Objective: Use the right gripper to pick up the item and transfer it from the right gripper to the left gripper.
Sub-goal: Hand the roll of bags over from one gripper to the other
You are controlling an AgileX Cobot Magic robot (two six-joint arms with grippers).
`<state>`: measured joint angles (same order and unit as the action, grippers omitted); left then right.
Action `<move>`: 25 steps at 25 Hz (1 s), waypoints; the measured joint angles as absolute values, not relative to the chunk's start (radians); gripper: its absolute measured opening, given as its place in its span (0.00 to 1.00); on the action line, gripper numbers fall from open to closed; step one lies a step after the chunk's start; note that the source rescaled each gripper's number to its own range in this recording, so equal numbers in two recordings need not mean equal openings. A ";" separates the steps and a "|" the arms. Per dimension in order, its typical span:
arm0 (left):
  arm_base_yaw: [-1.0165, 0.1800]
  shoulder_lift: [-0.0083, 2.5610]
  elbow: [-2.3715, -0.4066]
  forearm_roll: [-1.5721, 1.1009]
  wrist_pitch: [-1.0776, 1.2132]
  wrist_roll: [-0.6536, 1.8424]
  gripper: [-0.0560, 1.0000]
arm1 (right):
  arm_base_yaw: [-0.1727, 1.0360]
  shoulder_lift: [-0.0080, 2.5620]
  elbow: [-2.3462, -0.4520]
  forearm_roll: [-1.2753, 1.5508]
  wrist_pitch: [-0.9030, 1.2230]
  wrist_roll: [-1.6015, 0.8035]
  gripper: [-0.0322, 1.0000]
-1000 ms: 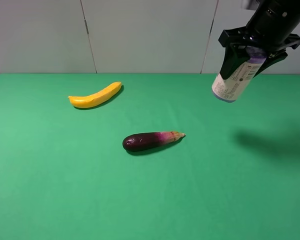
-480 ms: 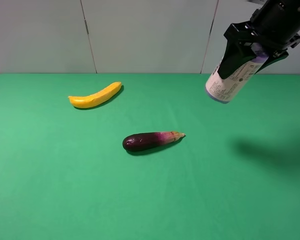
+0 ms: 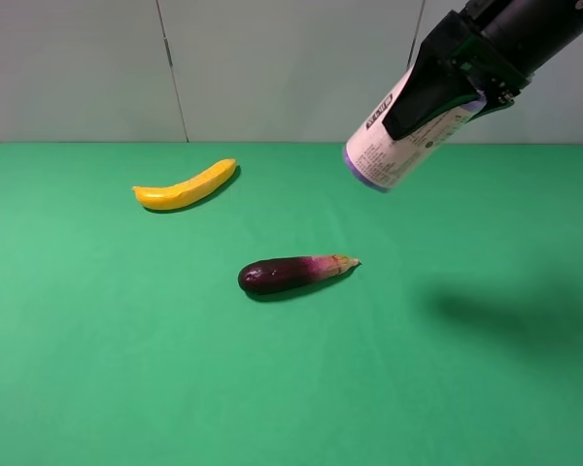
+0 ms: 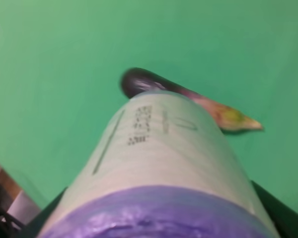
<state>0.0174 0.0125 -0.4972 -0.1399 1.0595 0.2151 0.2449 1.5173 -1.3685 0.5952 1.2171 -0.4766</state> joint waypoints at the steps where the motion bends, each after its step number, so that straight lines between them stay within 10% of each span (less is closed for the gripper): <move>1: 0.017 0.031 -0.497 -0.148 1.059 0.227 0.94 | 0.245 1.516 -1.368 0.610 1.217 -0.497 0.03; 25: -0.032 0.687 -0.516 -0.695 0.769 0.992 0.94 | 0.455 1.516 -1.368 0.597 1.213 -0.592 0.03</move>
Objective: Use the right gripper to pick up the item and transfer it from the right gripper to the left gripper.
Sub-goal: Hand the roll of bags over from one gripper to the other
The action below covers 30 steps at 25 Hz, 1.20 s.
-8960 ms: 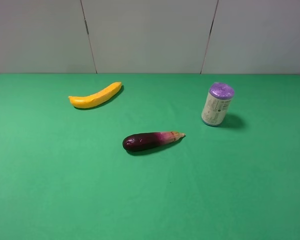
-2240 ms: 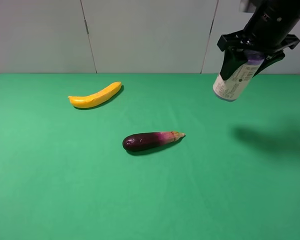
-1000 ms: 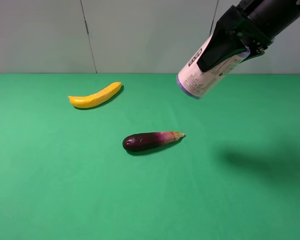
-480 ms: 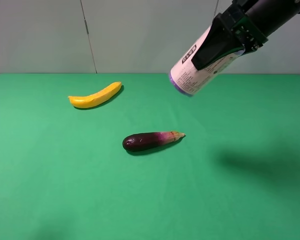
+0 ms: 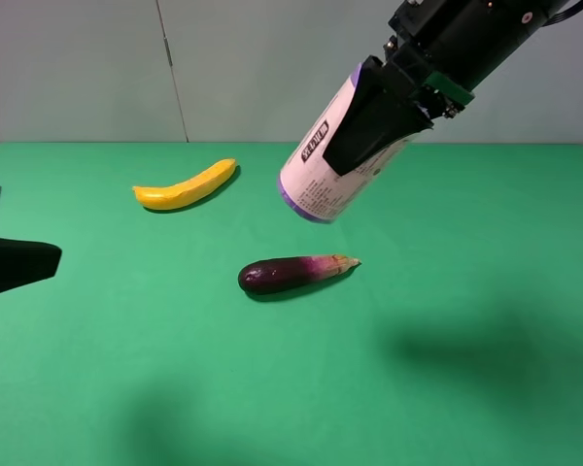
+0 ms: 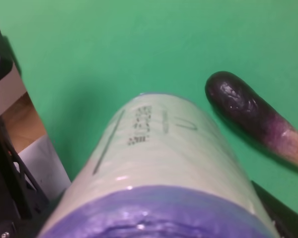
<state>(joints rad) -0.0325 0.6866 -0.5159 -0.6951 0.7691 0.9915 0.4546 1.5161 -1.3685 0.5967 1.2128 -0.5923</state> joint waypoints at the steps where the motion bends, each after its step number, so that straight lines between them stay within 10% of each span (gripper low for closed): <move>1: -0.046 0.705 -0.516 -0.700 0.763 1.007 0.94 | 0.455 1.516 -1.368 0.596 1.212 -0.592 0.03; 30: -0.673 1.212 -0.689 -0.731 0.270 1.114 0.94 | 0.455 1.516 -1.368 0.616 1.210 -0.597 0.03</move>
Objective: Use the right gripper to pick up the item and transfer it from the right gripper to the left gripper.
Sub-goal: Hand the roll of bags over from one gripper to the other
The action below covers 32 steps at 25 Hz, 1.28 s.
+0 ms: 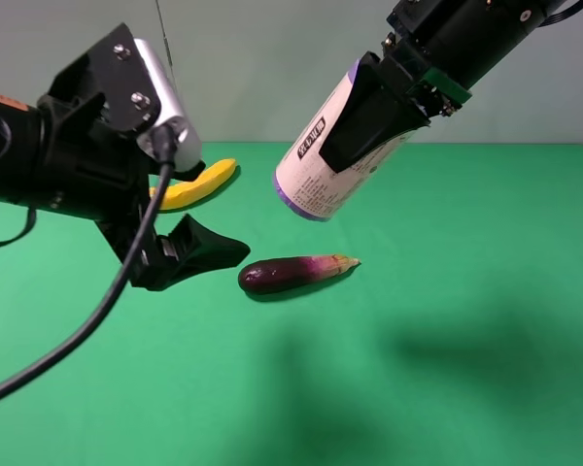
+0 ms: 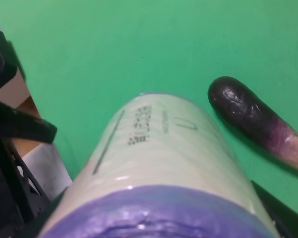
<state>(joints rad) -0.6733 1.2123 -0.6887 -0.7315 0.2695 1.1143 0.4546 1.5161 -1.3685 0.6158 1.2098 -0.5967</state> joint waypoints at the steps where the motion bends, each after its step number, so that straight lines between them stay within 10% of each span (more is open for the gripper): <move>1: -0.683 1.222 -0.694 -0.731 0.264 1.114 0.94 | 0.455 1.516 -1.368 0.616 1.209 -0.597 0.03; 25: -0.837 1.518 -0.976 -0.735 0.165 1.153 0.93 | 0.455 1.516 -1.368 0.626 1.211 -0.607 0.03; 32: -0.840 1.522 -0.976 -0.735 0.157 1.153 0.61 | 0.455 1.516 -1.368 0.627 1.212 -0.607 0.03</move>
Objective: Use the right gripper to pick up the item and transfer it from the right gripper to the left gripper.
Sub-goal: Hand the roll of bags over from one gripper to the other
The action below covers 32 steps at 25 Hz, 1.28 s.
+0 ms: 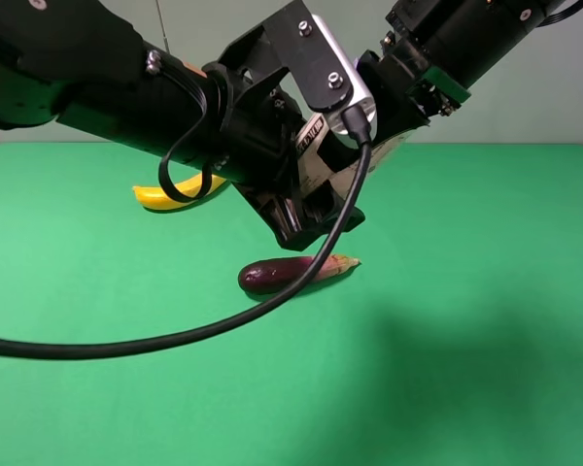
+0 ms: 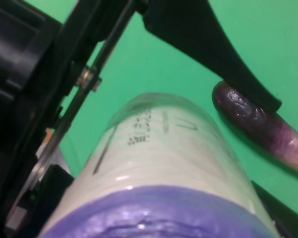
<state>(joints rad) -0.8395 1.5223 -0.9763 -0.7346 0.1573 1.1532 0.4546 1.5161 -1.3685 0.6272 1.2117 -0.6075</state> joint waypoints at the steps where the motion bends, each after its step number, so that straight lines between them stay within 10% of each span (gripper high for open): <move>1: -0.840 1.522 -0.976 -0.735 0.157 1.153 0.54 | 0.455 1.516 -1.368 0.627 1.212 -0.607 0.03; 6: -0.841 1.522 -0.976 -0.736 0.158 1.153 0.07 | 0.455 1.516 -1.368 0.627 1.207 -0.607 0.03; 26: -0.841 1.525 -0.976 -0.736 0.155 1.153 0.06 | 0.457 1.516 -1.368 0.619 1.188 -0.568 0.05; 29: -0.841 1.527 -0.975 -0.733 0.159 1.153 0.06 | 0.457 1.515 -1.368 0.609 1.162 -0.536 0.71; 32: -0.841 1.527 -0.975 -0.732 0.159 1.153 0.06 | 0.457 1.514 -1.368 0.586 1.157 -0.528 0.93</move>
<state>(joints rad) -0.8409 1.5273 -0.9751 -0.7321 0.1594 1.1532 0.4572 1.5142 -1.3685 0.5862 1.1573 -0.5276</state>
